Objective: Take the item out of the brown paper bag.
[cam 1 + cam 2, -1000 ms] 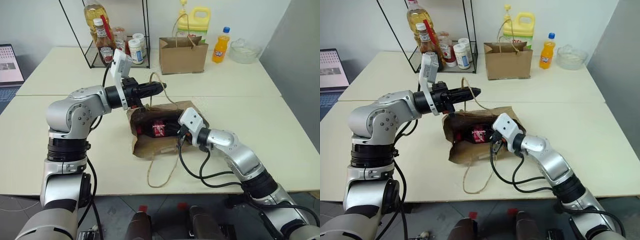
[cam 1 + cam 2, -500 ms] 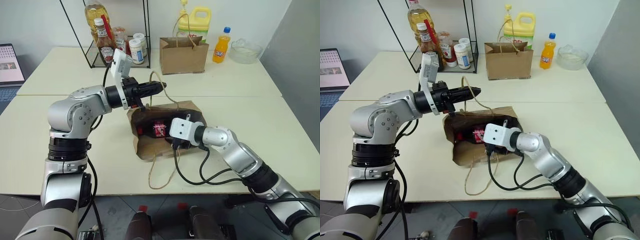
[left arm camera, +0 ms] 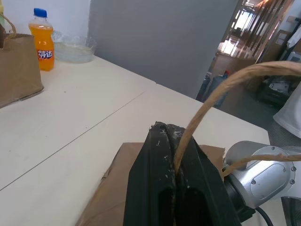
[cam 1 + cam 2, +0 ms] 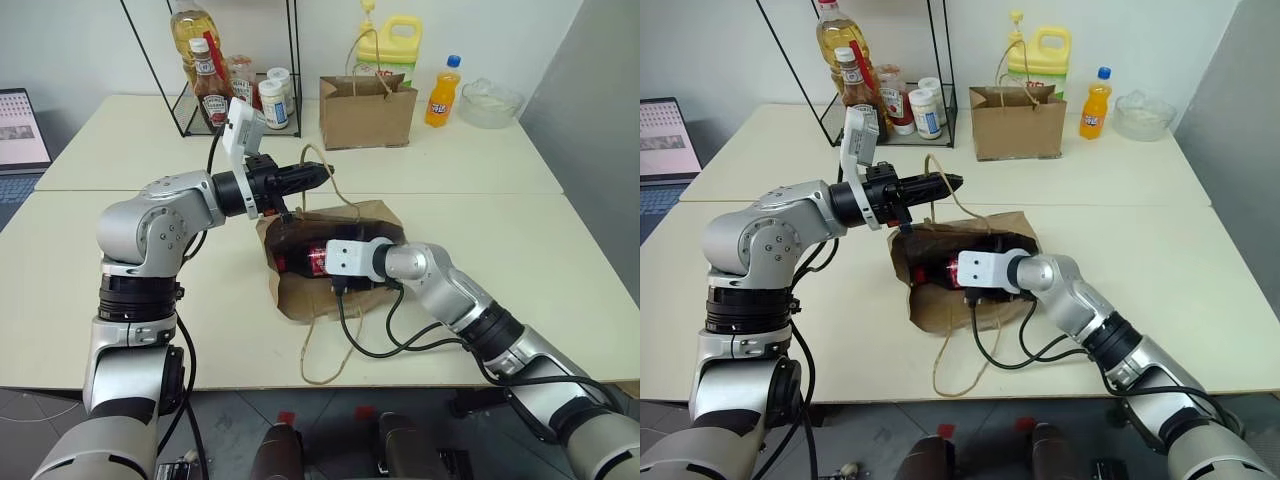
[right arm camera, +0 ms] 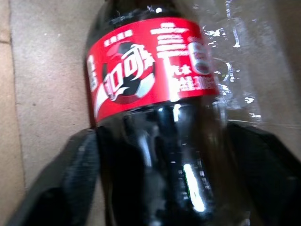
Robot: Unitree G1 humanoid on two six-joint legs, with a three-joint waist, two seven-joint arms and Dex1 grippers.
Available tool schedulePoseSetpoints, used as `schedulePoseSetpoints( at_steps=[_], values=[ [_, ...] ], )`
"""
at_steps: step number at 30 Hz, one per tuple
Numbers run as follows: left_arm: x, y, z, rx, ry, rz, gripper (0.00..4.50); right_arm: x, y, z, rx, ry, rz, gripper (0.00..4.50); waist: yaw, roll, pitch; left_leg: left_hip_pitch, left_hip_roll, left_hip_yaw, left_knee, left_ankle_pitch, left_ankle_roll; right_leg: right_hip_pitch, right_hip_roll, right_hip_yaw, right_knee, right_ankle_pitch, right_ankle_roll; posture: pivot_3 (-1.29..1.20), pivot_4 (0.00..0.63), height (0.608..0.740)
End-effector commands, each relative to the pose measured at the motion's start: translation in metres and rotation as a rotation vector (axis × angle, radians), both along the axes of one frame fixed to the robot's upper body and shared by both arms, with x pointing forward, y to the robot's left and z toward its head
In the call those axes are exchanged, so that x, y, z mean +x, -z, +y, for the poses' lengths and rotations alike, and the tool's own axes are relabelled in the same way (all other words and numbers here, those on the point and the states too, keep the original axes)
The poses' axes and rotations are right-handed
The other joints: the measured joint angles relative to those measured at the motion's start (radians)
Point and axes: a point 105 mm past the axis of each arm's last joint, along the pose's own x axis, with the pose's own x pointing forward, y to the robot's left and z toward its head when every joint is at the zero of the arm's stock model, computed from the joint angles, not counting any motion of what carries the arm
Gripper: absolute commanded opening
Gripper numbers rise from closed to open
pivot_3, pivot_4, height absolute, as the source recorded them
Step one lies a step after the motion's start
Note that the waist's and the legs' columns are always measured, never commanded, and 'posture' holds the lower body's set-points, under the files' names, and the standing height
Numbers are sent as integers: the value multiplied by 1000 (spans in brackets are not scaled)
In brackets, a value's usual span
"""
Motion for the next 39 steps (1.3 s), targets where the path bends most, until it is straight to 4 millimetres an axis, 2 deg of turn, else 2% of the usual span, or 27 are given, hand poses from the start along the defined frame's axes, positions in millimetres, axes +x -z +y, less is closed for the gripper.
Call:
schedulePoseSetpoints(
  at_steps=[1,10,15,17,20,24,28,32,37,39],
  values=[
    [-3,-14,1,-11,-3,-68,0,4,-3,-11,4,20,-35,3121,1,0,0,0,0,0,0,0,0,0,0,0,0,0,0,0,150,740],
    [8,-7,5,26,-76,-74,0,-20,-41,-7,148,-89,-131,3119,3,0,0,-1,-1,0,0,0,0,0,-1,0,-1,0,0,0,150,740],
    [14,-5,5,32,-98,-79,0,-33,-69,-19,275,-108,-202,3119,3,0,0,-1,0,0,0,0,0,-1,-1,0,-1,0,0,0,150,740],
    [15,-5,4,31,-97,-81,0,-35,-73,-24,294,-103,-219,3119,3,0,0,-2,-1,0,0,0,0,-1,-1,0,-1,0,0,0,150,740],
    [18,-6,3,28,-105,-85,0,-48,-81,-35,371,-143,-211,3119,5,0,0,-2,-1,0,0,0,0,-1,-1,0,-1,0,0,0,150,740],
    [21,-8,3,22,-112,-85,0,-64,-80,-44,388,-204,-202,3119,4,0,0,-2,-1,1,0,0,0,-1,-1,0,-1,0,0,0,150,740],
    [21,-7,2,20,-109,-83,0,-84,-73,-59,356,-278,-210,3119,4,0,0,-2,-1,0,0,0,0,-1,-1,0,-1,0,0,0,150,740],
    [23,-7,2,20,-106,-82,0,-97,-89,-77,398,-289,-325,3119,4,0,0,-2,-1,1,0,0,0,-1,-1,0,-1,0,0,0,150,740],
    [21,-7,3,24,-100,-82,0,-89,-129,-110,573,-96,-491,3119,4,0,0,-1,-1,1,0,0,0,0,-1,0,0,0,0,0,150,740],
    [21,-6,3,28,-98,-80,0,-82,-144,-129,641,23,-546,3119,5,0,0,-1,-1,1,0,0,-1,0,-1,0,0,0,0,0,150,740]
  ],
)
